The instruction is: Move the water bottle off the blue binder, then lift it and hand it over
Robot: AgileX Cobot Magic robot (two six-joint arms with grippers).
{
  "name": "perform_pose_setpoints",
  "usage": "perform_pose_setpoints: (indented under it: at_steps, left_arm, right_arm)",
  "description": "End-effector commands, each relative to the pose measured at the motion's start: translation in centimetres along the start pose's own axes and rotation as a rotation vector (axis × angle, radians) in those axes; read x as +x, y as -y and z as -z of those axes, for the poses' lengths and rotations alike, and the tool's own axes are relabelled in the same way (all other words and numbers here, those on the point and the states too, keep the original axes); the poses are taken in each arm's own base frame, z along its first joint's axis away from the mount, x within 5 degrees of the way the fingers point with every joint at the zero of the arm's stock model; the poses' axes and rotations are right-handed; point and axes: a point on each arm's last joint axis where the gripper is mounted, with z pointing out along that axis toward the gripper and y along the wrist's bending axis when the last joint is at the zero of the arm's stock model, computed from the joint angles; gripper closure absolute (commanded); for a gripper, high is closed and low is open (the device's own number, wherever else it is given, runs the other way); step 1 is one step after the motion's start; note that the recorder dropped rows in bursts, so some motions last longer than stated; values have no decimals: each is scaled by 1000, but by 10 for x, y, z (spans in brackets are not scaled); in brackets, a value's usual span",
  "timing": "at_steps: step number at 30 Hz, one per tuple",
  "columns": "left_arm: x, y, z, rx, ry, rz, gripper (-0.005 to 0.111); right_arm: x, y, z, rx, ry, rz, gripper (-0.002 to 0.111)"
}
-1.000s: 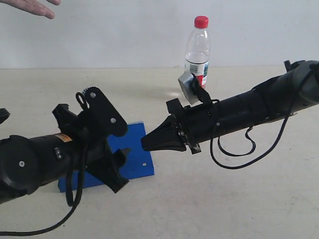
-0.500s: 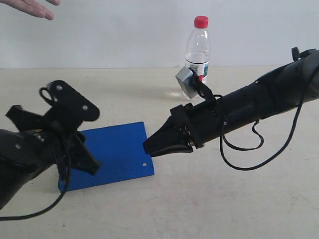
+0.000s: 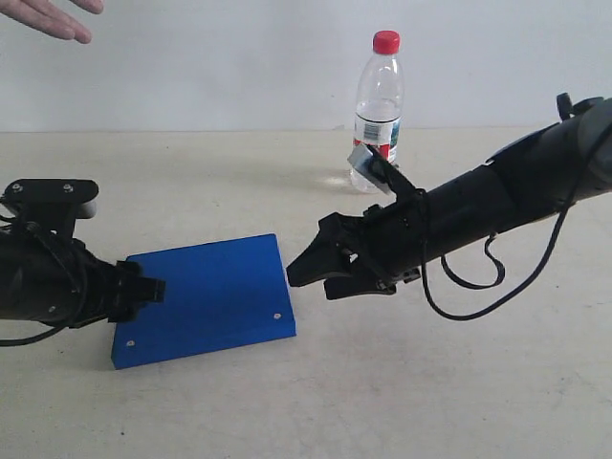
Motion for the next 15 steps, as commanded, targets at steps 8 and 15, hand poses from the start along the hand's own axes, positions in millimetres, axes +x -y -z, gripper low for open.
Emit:
perform_pose_setpoints:
  at_steps: [8,15]
  left_arm:
    - [-1,0,-2,130,-27,82,43]
    - [7,3,-12,161,-81,73,43]
  right_arm:
    - [-11,16,-21,-81,-60,-59,46]
    - [-6,27,-30,-75,-79,-90,46]
